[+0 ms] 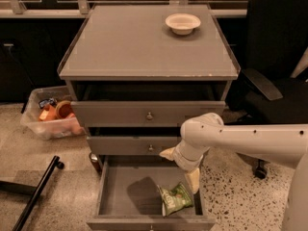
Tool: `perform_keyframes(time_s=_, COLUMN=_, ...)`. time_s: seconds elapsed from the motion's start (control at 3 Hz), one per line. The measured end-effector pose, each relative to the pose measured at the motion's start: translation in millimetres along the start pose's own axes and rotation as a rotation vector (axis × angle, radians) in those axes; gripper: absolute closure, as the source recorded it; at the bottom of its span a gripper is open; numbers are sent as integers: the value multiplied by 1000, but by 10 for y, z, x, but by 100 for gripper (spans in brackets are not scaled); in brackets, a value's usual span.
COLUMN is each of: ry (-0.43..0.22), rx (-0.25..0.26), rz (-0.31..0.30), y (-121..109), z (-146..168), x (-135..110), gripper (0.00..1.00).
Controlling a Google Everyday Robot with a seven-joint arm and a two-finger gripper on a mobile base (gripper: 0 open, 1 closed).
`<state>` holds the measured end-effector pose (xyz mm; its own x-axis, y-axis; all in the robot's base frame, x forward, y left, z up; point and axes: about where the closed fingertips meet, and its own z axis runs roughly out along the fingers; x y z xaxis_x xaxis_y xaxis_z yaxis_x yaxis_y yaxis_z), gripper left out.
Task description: Pick green jalapeno chip bag from bottom drawer and place on counter
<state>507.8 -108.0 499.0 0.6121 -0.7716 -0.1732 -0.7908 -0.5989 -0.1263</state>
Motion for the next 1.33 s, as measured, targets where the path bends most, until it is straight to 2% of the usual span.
perform_keyframes(time_s=0.33, ry=66, rx=-33, rz=37, y=66, z=278, x=188, gripper=0)
perform_keyframes(time_s=0.67, ry=137, rx=-60, rz=52, y=106, z=746, x=639, gripper=0)
perform_keyframes(time_s=1.0, ry=154, rx=-62, rz=30, y=110, z=1330, x=1034, gripper=0)
perform_keyframes(time_s=1.33, ry=111, rx=-59, rz=22, y=149, z=1845, x=1272, gripper=0)
